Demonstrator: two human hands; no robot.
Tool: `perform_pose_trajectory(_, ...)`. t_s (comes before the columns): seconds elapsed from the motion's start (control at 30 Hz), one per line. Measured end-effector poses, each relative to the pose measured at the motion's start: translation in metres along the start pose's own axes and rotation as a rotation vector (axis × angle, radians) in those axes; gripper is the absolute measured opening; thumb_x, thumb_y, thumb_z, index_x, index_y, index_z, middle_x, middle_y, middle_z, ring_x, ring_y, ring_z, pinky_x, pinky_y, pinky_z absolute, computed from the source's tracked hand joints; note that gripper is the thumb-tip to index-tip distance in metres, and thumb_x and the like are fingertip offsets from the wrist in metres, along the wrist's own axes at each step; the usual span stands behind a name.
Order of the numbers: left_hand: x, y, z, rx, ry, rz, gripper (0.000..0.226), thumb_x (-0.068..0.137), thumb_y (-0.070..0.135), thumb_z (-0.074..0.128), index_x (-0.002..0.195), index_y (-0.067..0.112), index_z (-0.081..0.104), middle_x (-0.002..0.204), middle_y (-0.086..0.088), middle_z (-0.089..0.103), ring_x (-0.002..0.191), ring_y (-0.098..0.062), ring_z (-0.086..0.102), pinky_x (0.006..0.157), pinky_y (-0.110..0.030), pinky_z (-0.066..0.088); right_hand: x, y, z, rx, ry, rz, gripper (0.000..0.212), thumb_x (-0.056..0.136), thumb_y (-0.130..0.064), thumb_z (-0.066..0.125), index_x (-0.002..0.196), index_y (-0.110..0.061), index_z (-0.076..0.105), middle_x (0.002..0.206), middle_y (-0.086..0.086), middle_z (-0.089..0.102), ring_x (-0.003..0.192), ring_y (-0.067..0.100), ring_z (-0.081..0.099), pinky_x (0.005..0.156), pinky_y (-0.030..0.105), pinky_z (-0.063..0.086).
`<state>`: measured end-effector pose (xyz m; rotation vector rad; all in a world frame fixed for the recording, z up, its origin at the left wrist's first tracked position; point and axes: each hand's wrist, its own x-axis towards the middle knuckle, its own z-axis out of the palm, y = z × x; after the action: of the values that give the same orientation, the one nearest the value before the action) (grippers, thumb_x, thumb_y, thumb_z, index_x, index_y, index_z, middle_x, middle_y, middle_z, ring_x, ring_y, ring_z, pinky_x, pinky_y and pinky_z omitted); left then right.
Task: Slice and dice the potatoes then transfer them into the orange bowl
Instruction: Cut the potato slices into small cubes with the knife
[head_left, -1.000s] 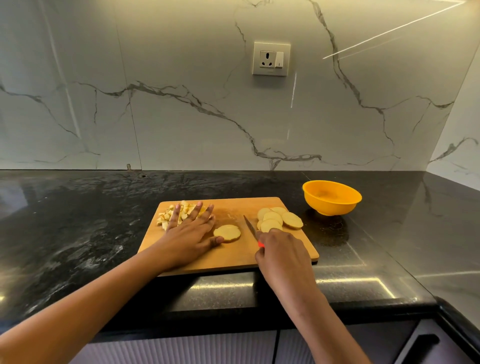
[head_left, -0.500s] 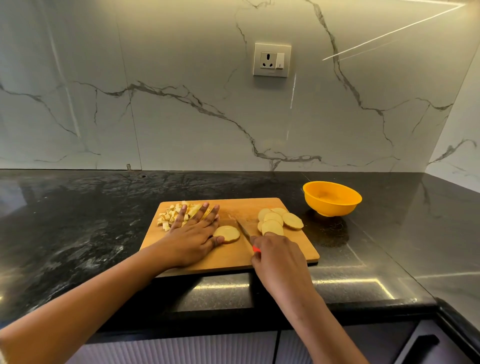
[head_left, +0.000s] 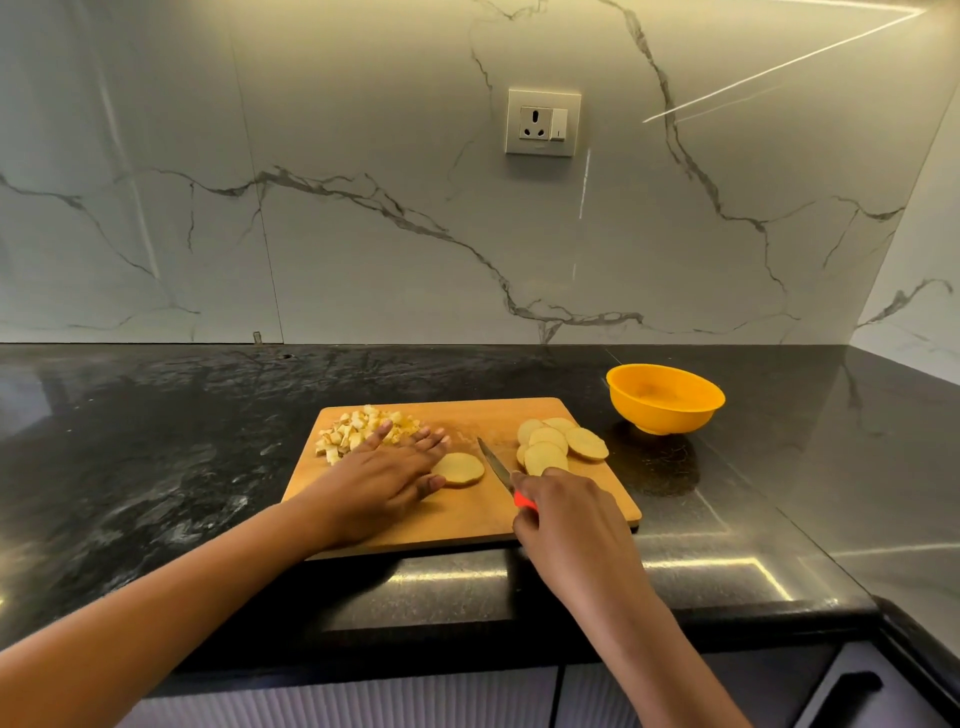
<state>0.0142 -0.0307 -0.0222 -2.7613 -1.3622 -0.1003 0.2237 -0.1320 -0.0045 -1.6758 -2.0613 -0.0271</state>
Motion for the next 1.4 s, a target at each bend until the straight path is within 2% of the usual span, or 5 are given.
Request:
perform_pose_trajectory(0.33,0.005,-0.005,-0.006,-0.013,0.069,0.165,0.098,0.070,0.077,-0.016,0.142,0.029,0.032,0.148,0.015,0.031,0.130,0.014,0.012,0.101,-0.012,-0.027,0.000,-0.018,0.001,-0.005,-0.017,-0.019,0.038,0.099,-0.025,0.045,0.136,-0.025,0.051,0.117,-0.004,0.059,0.101,0.013,0.056,0.079,0.024,0.043)
perform_pose_trajectory(0.63,0.012,-0.007,-0.007,0.017,0.160,0.243,0.100,0.073,0.078,-0.013,0.133,0.027,0.049,0.136,0.013,0.049,0.125,0.013,0.023,0.106,-0.017,-0.024,0.007,-0.036,0.013,-0.141,-0.092,0.001,0.030,0.100,-0.013,0.042,0.128,-0.015,0.051,0.119,0.004,0.054,0.102,0.019,0.056,0.071,0.025,0.036)
perform_pose_trajectory(1.0,0.009,-0.005,-0.004,0.022,0.210,0.217,0.099,0.073,0.078,-0.013,0.132,0.027,0.049,0.136,0.012,0.049,0.126,0.011,0.023,0.105,-0.018,-0.026,-0.016,-0.025,0.005,-0.092,-0.078,-0.073,0.037,0.100,-0.017,0.044,0.137,-0.021,0.045,0.119,-0.002,0.051,0.097,0.014,0.055,0.068,0.022,0.034)
perform_pose_trajectory(1.23,-0.001,-0.010,0.005,0.056,0.454,0.219,0.068,0.091,0.065,0.015,0.112,0.025,0.067,0.113,0.008,0.066,0.115,-0.001,0.053,0.114,-0.046,0.010,0.000,-0.021,0.007,-0.017,0.007,-0.033,0.041,0.099,-0.026,0.044,0.140,-0.024,0.046,0.117,-0.004,0.055,0.099,0.011,0.055,0.079,0.022,0.043)
perform_pose_trajectory(1.4,0.001,-0.008,0.004,-0.006,0.491,0.216,0.069,0.090,0.067,0.018,0.103,0.026,0.071,0.104,0.010,0.070,0.105,0.000,0.061,0.113,-0.045,0.013,0.003,-0.028,0.010,-0.015,-0.018,-0.043,0.039,0.099,-0.025,0.044,0.138,-0.022,0.048,0.118,-0.003,0.055,0.101,0.012,0.055,0.080,0.023,0.043)
